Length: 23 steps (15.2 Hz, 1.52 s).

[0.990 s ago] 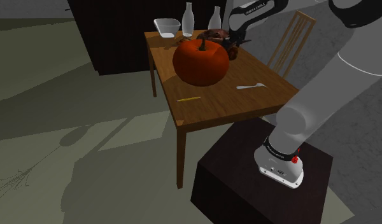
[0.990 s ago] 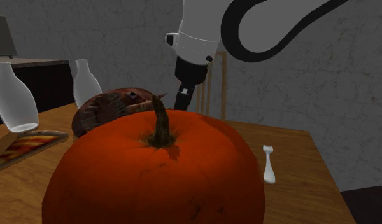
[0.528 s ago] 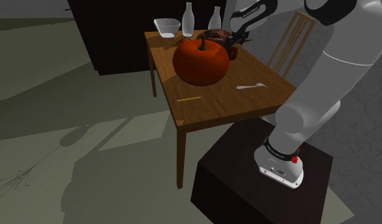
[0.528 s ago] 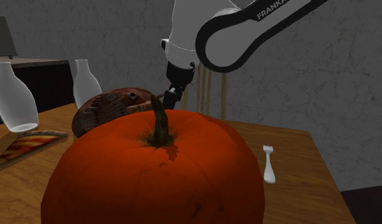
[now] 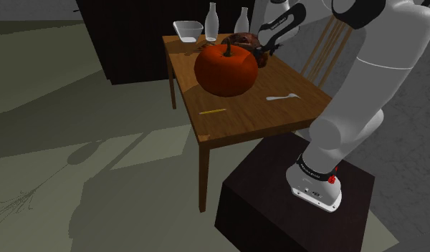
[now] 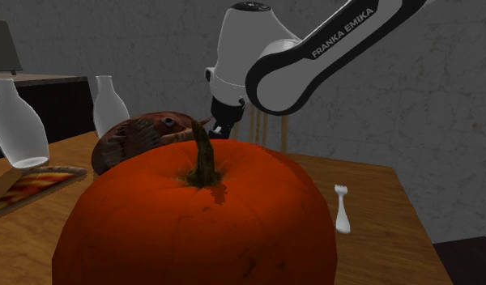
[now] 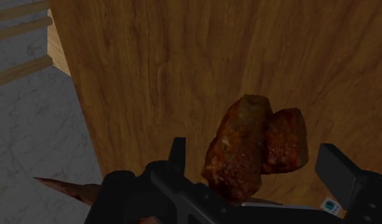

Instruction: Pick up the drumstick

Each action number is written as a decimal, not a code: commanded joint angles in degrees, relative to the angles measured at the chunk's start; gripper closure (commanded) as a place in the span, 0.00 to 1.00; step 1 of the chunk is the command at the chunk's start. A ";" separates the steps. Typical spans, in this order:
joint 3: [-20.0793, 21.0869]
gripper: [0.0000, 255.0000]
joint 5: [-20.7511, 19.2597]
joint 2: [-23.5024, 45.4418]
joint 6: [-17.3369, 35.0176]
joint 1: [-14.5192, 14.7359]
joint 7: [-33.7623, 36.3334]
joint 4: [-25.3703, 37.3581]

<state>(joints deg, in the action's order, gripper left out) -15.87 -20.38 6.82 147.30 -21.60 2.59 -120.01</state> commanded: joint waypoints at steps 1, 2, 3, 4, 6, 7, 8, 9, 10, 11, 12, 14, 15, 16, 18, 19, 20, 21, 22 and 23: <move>-0.07 0.00 -0.13 0.62 0.93 -0.07 0.25 -0.29; -0.07 0.00 -0.13 0.63 0.93 -0.07 0.25 -0.28; -0.07 1.00 -0.04 0.73 0.91 -0.11 0.14 -0.14; -0.07 1.00 -0.02 0.78 0.91 -0.11 0.13 -0.09; -0.07 1.00 -0.01 0.77 0.90 -0.12 0.11 -0.09; -0.07 1.00 -0.01 0.77 0.90 -0.12 0.11 -0.09; -0.07 1.00 -0.02 0.76 0.91 -0.12 0.11 -0.11; -0.07 1.00 -0.02 0.76 0.90 -0.12 0.12 -0.10; -0.07 1.00 -0.02 0.75 0.90 -0.12 0.11 -0.12; -0.08 1.00 -0.03 0.74 0.91 -0.12 0.12 -0.14; -0.07 1.00 -0.13 0.63 0.93 -0.07 0.25 -0.28; 0.02 1.00 0.18 -0.18 -0.46 -0.02 -0.26 0.33; 0.07 1.00 0.33 -0.57 -1.16 0.00 -0.50 0.66; 0.12 1.00 0.48 -0.95 -1.85 0.02 -0.75 1.00; 0.20 1.00 0.77 -1.68 -3.26 0.08 -1.23 1.71; 0.24 1.00 0.91 -2.02 -3.96 0.10 -1.47 2.09; 0.28 1.00 1.05 -2.35 -4.66 0.13 -1.70 2.48; 0.32 1.00 1.19 -2.68 -5.37 0.17 -1.93 2.88; 0.35 1.00 1.33 -2.99 -6.07 0.20 -2.16 3.29; 0.39 1.00 1.46 -3.29 -6.78 0.23 -2.39 3.72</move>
<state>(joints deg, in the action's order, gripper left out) -15.55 -19.14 3.70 141.21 -21.42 0.51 -117.00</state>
